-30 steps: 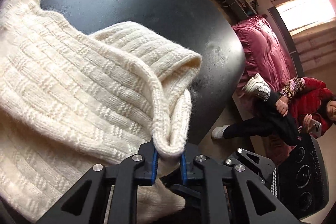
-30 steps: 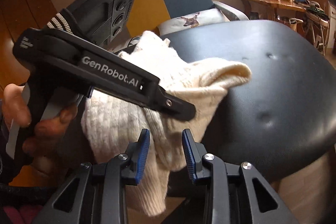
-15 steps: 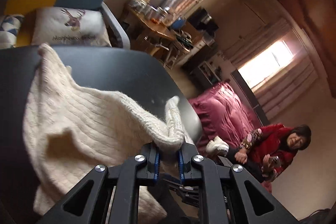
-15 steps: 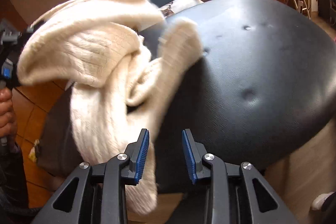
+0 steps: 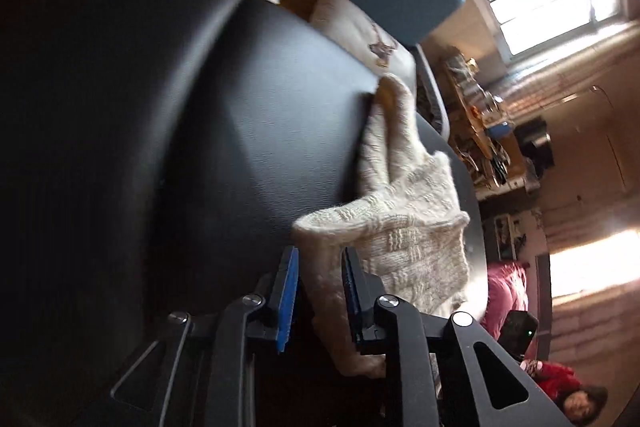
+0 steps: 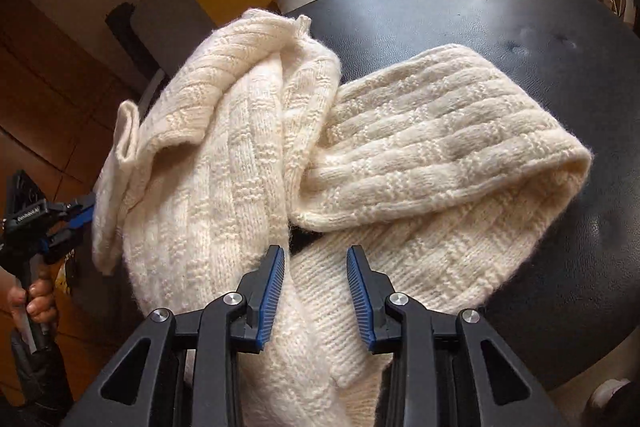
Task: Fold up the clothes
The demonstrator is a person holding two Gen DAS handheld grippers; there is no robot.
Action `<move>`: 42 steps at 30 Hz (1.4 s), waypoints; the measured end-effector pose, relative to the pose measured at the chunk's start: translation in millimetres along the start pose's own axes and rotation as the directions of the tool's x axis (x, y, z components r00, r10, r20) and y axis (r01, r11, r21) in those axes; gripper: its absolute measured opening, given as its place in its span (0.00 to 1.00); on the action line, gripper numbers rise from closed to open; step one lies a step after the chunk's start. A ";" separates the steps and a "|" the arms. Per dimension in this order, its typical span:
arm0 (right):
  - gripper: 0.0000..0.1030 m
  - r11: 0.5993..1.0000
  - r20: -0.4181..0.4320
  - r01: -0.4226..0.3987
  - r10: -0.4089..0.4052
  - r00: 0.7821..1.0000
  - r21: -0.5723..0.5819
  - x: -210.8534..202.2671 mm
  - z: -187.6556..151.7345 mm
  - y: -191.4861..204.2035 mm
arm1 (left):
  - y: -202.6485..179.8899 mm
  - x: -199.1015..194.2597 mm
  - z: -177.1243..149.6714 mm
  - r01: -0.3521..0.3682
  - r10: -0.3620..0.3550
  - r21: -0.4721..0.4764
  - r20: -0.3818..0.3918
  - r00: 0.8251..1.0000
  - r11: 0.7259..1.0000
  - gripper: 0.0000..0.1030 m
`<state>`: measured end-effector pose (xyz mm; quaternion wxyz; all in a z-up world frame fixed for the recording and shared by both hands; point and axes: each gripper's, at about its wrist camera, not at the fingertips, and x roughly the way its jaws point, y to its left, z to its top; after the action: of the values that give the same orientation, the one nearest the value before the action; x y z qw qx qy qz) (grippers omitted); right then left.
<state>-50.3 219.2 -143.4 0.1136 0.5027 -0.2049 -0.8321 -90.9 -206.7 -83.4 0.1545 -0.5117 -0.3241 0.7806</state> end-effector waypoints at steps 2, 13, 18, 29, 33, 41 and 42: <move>0.34 1.000 0.007 -0.017 0.016 1.000 0.020 0.2 -3.2 -4.5 | 10.4 -7.5 -12.9 0.009 -0.009 -0.013 0.010 1.000 1.000 0.44; 0.41 0.987 0.044 0.108 -0.103 0.994 -0.121 1.4 -11.0 20.4 | -83.6 26.3 -95.6 -0.250 0.201 0.449 0.155 0.967 0.858 0.76; 0.44 0.984 0.025 0.112 -0.110 0.994 -0.136 3.6 -10.5 23.4 | -94.1 58.6 -100.3 -0.389 0.325 0.523 0.214 0.921 0.758 0.76; 0.45 0.987 0.049 0.089 -0.083 0.995 -0.131 0.3 -15.7 21.4 | -1.2 38.9 -50.2 0.013 -0.014 0.016 0.046 0.999 1.000 0.65; 0.45 0.983 0.035 0.113 -0.109 0.993 -0.147 -0.1 -14.3 27.4 | -10.2 33.6 -47.5 -0.087 0.080 0.121 0.065 0.995 0.989 0.72; 0.46 0.980 0.046 0.132 -0.127 0.991 -0.151 -2.4 -17.7 33.9 | -26.2 42.2 -32.2 -0.266 0.244 0.107 0.182 0.953 0.958 0.10; 0.46 0.981 0.048 0.129 -0.123 0.991 -0.145 -4.2 -18.0 33.8 | -20.4 43.6 -28.5 -0.215 0.203 0.059 0.169 0.965 0.975 0.09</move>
<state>-33.0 186.7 -132.1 0.0937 0.4888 -0.1128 -0.8600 -85.8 -156.7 -107.9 0.0642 -0.4718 -0.2495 0.8432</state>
